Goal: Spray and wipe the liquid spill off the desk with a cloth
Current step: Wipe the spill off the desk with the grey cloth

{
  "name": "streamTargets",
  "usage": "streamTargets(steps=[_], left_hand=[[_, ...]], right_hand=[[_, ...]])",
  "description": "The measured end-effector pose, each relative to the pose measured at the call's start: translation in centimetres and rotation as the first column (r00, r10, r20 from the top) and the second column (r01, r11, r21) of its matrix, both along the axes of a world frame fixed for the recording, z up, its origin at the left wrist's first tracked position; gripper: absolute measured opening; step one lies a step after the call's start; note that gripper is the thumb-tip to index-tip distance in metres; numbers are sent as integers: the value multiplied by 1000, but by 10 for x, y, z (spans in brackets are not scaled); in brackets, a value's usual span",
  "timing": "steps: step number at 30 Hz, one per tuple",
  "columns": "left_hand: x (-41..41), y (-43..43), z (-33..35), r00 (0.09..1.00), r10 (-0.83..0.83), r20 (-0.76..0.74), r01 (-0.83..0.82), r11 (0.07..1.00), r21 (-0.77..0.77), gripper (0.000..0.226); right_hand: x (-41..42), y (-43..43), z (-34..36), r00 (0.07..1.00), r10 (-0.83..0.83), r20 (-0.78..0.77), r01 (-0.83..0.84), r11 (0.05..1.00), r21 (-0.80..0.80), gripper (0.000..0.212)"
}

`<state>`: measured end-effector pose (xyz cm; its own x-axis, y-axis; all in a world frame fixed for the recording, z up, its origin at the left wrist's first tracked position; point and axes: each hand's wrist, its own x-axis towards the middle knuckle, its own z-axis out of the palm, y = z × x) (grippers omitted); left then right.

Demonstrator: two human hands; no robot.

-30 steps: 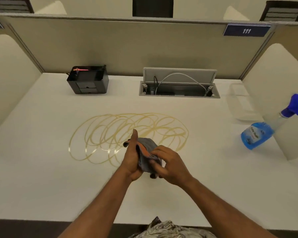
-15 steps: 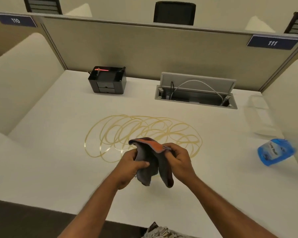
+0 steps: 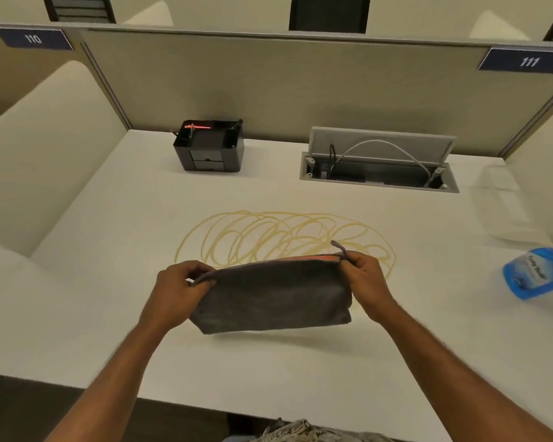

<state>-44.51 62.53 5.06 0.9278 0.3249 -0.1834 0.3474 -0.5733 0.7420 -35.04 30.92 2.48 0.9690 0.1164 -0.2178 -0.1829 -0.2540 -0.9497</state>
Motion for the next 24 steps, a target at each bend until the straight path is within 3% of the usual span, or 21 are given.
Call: streamTargets(steps=[7,12,19,22,24], left_hand=[[38,64,-4,930,-256,-264,250,967,-56,9],[91,80,-40,857,-348,-381,393,919,43,16],[121,69,-89,962,-239,-135,256,958,128,29],[107,59,-104,977,-214,-1,209,957,199,45],[91,49,-113,963,-257,77,225,931,287,49]], right_hand=[[24,19,-6,968,62,-244,-89,991,-102,20],[49,43,-34,949,-9,-316,-50,983,-179,20],[71,77,-68,984,-122,-132,51,893,-447,10],[60,92,-77,984,-180,13,157,814,-559,38],[46,104,-81,974,-160,160,225,770,-597,44]])
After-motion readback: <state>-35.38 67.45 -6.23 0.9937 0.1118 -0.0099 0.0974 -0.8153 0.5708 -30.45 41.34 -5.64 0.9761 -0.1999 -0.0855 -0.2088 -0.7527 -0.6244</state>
